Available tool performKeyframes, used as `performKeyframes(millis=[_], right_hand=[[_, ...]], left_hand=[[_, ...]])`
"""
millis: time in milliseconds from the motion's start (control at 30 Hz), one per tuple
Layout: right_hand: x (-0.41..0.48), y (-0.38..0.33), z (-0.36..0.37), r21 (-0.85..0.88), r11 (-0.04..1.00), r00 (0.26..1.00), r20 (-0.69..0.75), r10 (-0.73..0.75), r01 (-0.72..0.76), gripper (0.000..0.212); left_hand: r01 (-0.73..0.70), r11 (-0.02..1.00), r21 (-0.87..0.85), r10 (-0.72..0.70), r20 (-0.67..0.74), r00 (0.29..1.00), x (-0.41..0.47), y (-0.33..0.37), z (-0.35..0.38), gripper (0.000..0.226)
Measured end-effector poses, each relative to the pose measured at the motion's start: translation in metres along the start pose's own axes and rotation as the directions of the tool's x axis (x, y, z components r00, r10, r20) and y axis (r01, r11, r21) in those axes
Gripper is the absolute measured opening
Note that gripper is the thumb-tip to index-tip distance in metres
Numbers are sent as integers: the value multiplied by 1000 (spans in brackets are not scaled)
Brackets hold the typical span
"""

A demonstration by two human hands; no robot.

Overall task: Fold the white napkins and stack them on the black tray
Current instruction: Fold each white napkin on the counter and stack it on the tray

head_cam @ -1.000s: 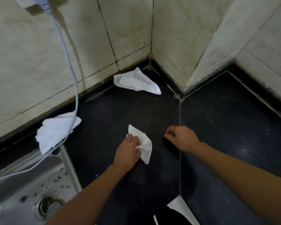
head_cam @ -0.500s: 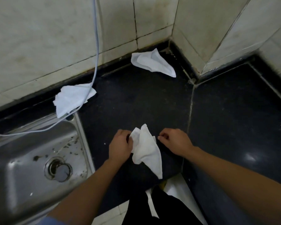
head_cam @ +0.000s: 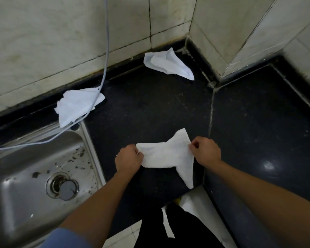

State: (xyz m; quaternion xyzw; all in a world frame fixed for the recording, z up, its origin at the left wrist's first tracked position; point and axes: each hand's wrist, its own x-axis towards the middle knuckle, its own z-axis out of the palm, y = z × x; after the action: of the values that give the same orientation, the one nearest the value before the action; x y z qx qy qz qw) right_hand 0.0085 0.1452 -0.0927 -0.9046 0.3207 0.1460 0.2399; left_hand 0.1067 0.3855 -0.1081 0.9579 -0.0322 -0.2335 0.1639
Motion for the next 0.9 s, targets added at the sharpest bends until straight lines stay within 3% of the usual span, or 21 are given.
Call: performKeyframes(millis=[167,300,400,500,600,733,833,900], right_hand=[[2,7,5,-83,997,1000,6,-3,3,15],[-1,12,-4,-31,999,998,-52,-19,17,21],[-19,18,-11,-44,997,993,-96,-69,65,22],[-49,21,3,-72,966,968,15,-250,250,22],[-72,22,29,-116,892,893,171,-415,437,42],[-75,24,41,-181,859,873,198,-445,479,42],[-71,24,39,-166,864,875,188,-446,476,42],[-66,21,31,-72,907,899,184,-396,415,42]], left_hand=[[-22,1000,7,22,-26,999,-1,-8,4,17],[133,954,-269,-150,-44,988,-9,-10,-1,41],[326,810,-487,-265,192,945,-25,-16,-8,47],[410,745,-526,-173,441,881,-41,-9,-6,38],[340,689,-640,-126,356,926,-37,8,2,25],[184,683,-707,-90,169,982,-23,28,-1,19],[251,551,-796,-4,298,955,-12,41,-6,9],[315,509,-801,80,408,909,-8,49,-10,16]])
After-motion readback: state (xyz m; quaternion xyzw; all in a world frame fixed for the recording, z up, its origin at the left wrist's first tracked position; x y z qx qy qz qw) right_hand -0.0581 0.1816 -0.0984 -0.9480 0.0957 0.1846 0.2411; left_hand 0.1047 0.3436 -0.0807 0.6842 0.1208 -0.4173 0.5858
